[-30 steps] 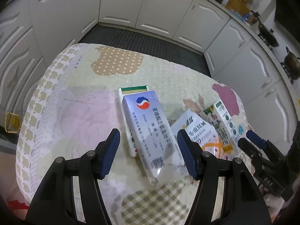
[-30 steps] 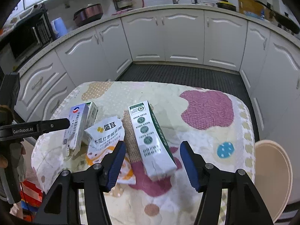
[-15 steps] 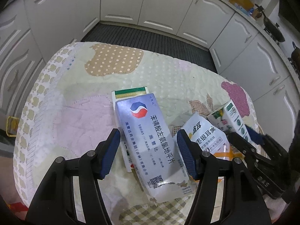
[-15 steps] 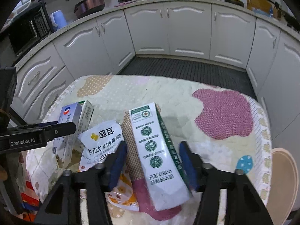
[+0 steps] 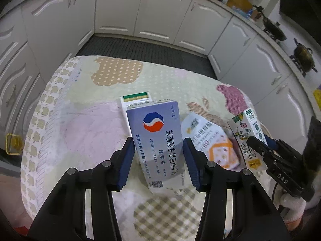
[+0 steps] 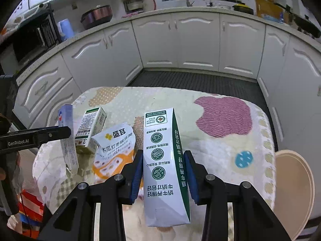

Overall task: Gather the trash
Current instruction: 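Grasp the white milk carton with the right gripper while the left gripper grasps the blue-white medicine box, then lift the milk carton and medicine box and carry both over the beige bin, then open both grippers over the beige bin to drop carton and box, then move both open grippers back over the table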

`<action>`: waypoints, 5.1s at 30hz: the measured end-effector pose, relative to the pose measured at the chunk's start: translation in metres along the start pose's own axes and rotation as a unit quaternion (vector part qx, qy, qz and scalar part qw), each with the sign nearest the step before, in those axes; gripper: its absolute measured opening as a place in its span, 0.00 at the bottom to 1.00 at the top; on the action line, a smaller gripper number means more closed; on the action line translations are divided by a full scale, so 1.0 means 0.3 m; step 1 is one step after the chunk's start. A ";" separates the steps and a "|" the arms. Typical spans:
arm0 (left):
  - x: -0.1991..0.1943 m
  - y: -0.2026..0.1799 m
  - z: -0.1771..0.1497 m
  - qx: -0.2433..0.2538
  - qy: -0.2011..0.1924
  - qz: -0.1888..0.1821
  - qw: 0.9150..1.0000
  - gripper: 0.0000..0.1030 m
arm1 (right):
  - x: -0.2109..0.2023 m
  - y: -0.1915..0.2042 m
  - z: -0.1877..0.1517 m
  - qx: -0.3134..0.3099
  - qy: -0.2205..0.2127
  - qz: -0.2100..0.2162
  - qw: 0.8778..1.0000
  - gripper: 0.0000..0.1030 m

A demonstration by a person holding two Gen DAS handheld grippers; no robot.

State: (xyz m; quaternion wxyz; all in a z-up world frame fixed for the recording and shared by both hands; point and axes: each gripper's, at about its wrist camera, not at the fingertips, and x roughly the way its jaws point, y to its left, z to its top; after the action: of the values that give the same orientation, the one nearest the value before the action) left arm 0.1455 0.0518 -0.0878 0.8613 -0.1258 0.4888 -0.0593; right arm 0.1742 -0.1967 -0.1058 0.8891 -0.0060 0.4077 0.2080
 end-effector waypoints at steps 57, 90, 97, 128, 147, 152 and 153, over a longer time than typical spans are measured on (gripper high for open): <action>0.206 -1.065 -0.117 0.209 0.079 -0.162 0.961 0.43 | -0.469 -0.649 -0.384 0.178 -0.048 -0.132 0.974 0.37; 0.512 -1.205 -0.174 0.206 0.120 -0.132 0.962 0.44 | -0.264 -0.879 -0.527 0.278 0.017 -0.128 0.952 0.37; 0.533 -1.209 -0.193 0.207 0.128 -0.131 0.961 0.44 | -0.242 -0.886 -0.543 0.285 0.024 -0.129 0.949 0.37; 0.403 -1.116 -0.206 0.209 0.095 -0.133 0.964 0.53 | -0.270 -0.811 -0.535 0.277 0.029 -0.133 0.951 0.44; 0.133 -0.723 -0.173 0.158 0.051 -0.110 0.980 0.63 | -0.291 -0.515 -0.348 0.203 -0.001 -0.079 0.976 0.52; 0.065 -0.538 -0.143 0.127 0.039 -0.076 0.988 0.63 | -0.251 -0.386 -0.285 0.170 0.001 -0.048 0.984 0.53; 0.054 -0.497 -0.136 0.119 0.038 -0.069 0.990 0.63 | -0.241 -0.361 -0.275 0.163 0.003 -0.043 0.986 0.53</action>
State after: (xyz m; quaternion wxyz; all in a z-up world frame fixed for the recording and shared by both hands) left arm 0.1220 -0.1015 -0.0803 0.8448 -0.0541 0.5006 -0.1812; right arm 0.1132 -0.3368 -0.1255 0.8851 0.1210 0.4379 0.1008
